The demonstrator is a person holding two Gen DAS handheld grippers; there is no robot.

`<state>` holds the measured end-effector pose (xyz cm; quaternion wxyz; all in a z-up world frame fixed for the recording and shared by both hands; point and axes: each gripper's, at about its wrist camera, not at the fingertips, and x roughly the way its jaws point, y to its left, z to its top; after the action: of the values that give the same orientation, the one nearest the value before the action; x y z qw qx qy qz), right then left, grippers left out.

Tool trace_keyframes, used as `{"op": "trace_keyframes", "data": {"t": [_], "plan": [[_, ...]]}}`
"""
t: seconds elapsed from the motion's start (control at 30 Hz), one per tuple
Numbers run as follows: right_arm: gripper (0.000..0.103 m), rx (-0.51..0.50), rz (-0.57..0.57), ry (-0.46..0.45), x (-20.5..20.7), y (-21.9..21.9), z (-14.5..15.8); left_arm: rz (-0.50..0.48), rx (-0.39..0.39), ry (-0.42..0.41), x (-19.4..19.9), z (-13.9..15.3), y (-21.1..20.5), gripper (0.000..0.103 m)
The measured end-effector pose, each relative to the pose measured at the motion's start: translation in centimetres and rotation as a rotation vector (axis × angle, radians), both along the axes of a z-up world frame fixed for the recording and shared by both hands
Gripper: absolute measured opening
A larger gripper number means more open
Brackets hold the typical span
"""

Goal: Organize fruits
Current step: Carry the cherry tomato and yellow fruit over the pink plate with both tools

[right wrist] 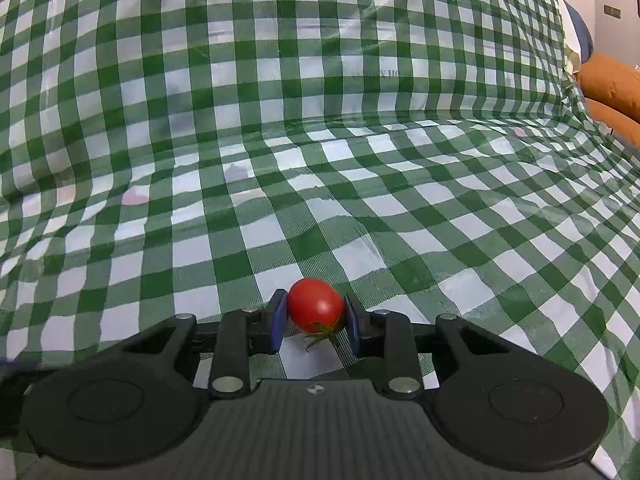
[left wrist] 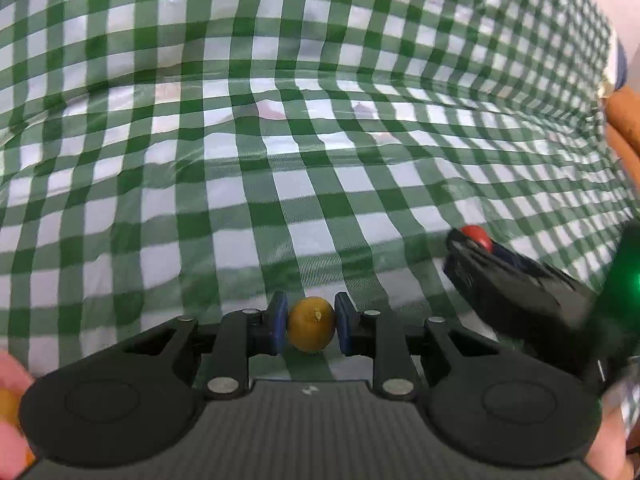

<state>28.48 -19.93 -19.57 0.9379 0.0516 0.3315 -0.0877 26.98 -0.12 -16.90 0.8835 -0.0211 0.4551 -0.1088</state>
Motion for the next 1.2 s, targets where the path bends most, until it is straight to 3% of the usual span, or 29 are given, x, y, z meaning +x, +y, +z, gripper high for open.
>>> {"op": "trace_keyframes", "data": {"t": [0.3, 0.47, 0.67, 0.8, 1.0, 1.1, 1.2], "plan": [[0.031, 0.003, 0.032, 0.014, -2.3, 0.4, 1.5, 0.050, 0.023, 0.061, -8.6, 1.0, 5.2, 0.028], [0.031, 0.021, 0.076, 0.076, -6.9, 2.4, 2.8, 0.125, 0.018, 0.092, -11.8, 1.9, 10.1, 0.028], [0.031, -0.039, 0.185, 0.056, -12.1, 6.9, 5.6, 0.201, 0.005, 0.056, -15.1, 4.1, 15.8, 0.028], [0.031, -0.037, 0.271, 0.042, -15.2, 11.3, 7.1, 0.258, 0.002, 0.030, -16.8, 5.3, 19.4, 0.028], [0.027, -0.087, 0.499, -0.009, -17.4, 19.3, 7.6, 0.354, 0.023, 0.022, -16.8, 5.4, 24.5, 0.028], [0.027, -0.054, 0.491, 0.021, -17.2, 19.5, 7.4, 0.382, -0.009, 0.008, -16.4, 5.5, 26.4, 0.028], [0.034, -0.094, 0.468, 0.065, -17.9, 18.1, 6.4, 0.388, -0.025, 0.009, -16.0, 5.5, 27.1, 0.028]]}}
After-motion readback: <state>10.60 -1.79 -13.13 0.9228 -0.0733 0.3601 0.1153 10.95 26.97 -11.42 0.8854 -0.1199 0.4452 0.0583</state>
